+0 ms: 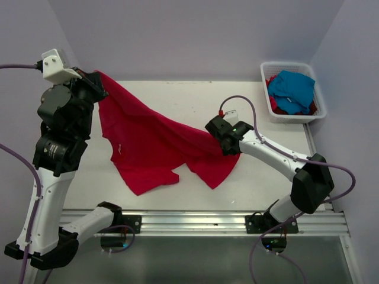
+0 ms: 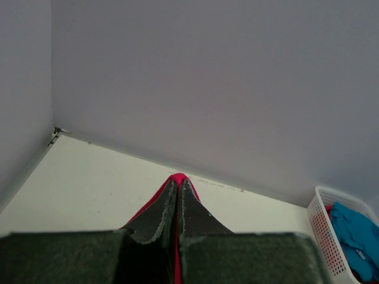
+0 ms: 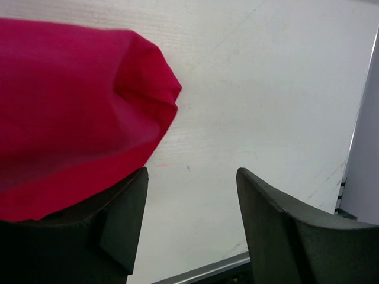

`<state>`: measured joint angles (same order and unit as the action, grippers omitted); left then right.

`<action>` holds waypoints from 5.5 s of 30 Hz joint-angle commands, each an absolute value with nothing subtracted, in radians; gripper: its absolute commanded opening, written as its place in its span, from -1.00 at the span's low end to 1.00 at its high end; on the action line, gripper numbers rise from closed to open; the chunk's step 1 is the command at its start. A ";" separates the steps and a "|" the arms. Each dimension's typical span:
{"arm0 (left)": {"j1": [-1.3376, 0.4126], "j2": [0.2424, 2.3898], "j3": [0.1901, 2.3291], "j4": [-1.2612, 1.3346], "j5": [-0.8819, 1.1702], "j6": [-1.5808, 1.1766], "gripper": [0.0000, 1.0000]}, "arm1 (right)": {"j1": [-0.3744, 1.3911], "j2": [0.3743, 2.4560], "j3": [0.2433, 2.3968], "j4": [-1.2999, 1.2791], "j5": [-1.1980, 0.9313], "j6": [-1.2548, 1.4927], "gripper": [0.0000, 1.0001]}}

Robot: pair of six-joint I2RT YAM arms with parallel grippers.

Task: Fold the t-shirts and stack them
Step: Flatten out the tshirt

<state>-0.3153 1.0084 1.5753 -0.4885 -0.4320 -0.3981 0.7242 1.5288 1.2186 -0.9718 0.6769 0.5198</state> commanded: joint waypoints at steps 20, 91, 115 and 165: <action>-0.310 1.019 1.586 -0.463 -0.408 -0.406 -1.00 | 0.723 1.408 0.988 -0.456 -0.034 0.451 -0.02; -0.310 0.919 1.404 -0.469 -0.368 -0.446 -1.00 | 0.678 2.005 1.459 -0.540 0.264 0.368 -1.00; -0.310 0.925 1.379 -0.456 -0.362 -0.449 -1.00 | 0.667 2.009 1.420 -0.560 0.293 0.342 -0.15; -0.310 0.802 1.365 -0.322 -0.210 -0.284 -1.00 | 0.678 1.031 1.313 -0.589 0.515 0.295 -1.00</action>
